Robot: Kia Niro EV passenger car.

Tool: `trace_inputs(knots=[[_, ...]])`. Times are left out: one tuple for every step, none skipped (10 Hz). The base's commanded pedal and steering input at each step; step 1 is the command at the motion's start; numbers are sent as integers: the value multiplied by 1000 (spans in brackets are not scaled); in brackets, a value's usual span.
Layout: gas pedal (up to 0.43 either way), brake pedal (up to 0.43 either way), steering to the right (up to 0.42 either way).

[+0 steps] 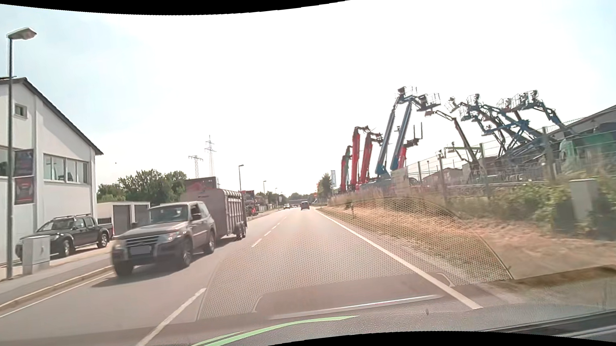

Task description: Follow the waypoints while adhering to traffic rules and regulations

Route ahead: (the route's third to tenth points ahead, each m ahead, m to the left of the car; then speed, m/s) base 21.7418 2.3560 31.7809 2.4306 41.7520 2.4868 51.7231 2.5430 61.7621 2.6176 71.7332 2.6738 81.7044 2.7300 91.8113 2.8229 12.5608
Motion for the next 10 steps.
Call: trace_inputs(knots=[[110, 0, -6], [110, 0, -6], [110, 0, -6], [110, 0, -6], [110, 0, -5], [110, 0, -5], [110, 0, -5], [110, 0, -5], [110, 0, -4], [110, 0, -3]])
